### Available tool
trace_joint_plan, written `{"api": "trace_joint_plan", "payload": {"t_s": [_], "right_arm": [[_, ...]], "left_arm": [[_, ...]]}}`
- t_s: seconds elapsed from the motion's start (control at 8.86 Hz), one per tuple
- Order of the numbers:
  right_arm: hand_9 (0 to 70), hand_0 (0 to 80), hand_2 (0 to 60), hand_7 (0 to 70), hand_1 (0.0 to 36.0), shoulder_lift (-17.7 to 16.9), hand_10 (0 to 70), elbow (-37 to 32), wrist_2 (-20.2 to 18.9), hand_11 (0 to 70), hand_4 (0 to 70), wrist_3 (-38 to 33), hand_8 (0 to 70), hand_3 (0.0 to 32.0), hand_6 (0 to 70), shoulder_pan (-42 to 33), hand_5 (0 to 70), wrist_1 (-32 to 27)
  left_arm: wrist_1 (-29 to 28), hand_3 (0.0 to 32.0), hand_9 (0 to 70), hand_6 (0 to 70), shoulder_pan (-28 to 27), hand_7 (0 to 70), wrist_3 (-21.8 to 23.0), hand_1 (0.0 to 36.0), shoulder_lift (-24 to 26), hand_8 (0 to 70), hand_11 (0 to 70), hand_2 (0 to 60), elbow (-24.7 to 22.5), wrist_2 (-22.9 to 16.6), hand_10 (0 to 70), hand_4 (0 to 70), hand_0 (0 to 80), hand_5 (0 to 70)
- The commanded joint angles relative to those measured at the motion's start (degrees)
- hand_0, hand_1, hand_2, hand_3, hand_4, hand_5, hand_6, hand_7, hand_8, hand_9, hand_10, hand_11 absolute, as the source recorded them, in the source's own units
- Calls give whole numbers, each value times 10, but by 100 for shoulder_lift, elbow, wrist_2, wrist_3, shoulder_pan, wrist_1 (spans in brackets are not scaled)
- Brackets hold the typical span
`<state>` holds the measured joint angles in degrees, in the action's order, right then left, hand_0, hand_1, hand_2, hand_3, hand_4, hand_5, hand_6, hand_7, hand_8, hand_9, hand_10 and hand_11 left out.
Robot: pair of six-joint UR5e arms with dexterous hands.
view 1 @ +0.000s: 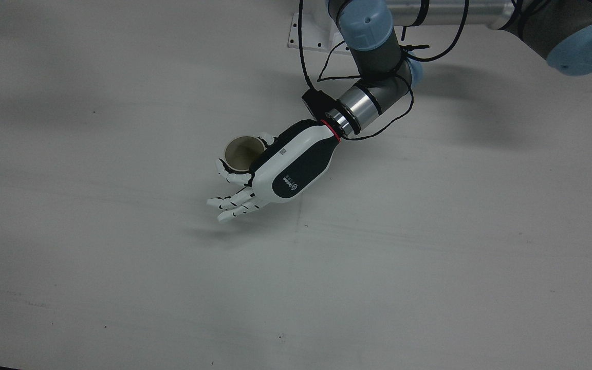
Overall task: Pour water
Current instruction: 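Bring both held cups together above the table center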
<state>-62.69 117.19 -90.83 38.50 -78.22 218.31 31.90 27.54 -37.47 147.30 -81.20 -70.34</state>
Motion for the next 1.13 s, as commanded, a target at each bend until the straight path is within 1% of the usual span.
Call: {"api": "trace_joint_plan", "payload": {"t_s": [0.0, 0.11, 0.23, 0.34, 0.56, 0.68, 0.79, 0.9, 1.02], "right_arm": [[643, 800, 600, 700, 360, 337, 700, 129, 520, 700, 645, 919, 543, 0, 700, 1420, 317, 466], [640, 800, 600, 700, 360, 276, 690, 59, 835, 700, 683, 1236, 541, 0, 700, 1824, 314, 510], [641, 800, 600, 700, 360, 301, 683, 59, 1326, 700, 679, 1500, 541, 0, 700, 2315, 314, 511], [648, 800, 600, 700, 360, 293, 684, 50, 1522, 700, 678, 1563, 544, 0, 700, 2555, 314, 511], [651, 800, 600, 700, 360, 275, 689, 41, 1577, 700, 611, 1678, 547, 0, 700, 2601, 315, 502], [644, 800, 600, 700, 360, 267, 690, 137, 1568, 700, 599, 1644, 542, 0, 700, 2567, 314, 510], [640, 800, 600, 700, 360, -21, 695, 590, 1577, 700, 589, 1565, 541, 0, 700, 2131, 315, 493], [623, 800, 600, 700, 360, -554, 698, 908, 1638, 700, 512, 1086, 531, 0, 693, 1587, 315, 415], [616, 800, 600, 700, 360, -742, 698, 850, 1630, 700, 486, 219, 526, 0, 681, 1086, 314, 292]], "left_arm": [[403, 0, 79, 161, 285, 232, 29, 360, 667, 97, 181, 600, 96, -15, 99, 679, 800, 700], [587, 0, 81, 164, 435, 235, 38, 360, 746, 101, 179, 600, -9, -24, 99, 681, 800, 700], [641, 0, 81, 165, 454, 235, 38, 360, 799, 99, 180, 600, -27, -33, 99, 682, 800, 700], [651, 0, 80, 162, 454, 231, 38, 360, 861, 97, 176, 600, 7, -33, 97, 675, 800, 700], [660, 0, 78, 162, 515, 230, 38, 360, 861, 95, 175, 600, 16, -33, 96, 674, 800, 700], [651, 0, 80, 164, 515, 232, 38, 360, 861, 97, 175, 600, 43, -33, 97, 677, 800, 700], [642, 0, 81, 164, 576, 229, 73, 360, 809, 98, 176, 600, -18, -33, 97, 674, 800, 700], [546, 0, 83, 168, 681, 233, 534, 360, 687, 101, 178, 600, -36, -94, 99, 678, 800, 700], [493, 0, 82, 164, 830, 227, 1374, 360, 146, 99, 177, 600, -132, -425, 99, 666, 800, 700]]}}
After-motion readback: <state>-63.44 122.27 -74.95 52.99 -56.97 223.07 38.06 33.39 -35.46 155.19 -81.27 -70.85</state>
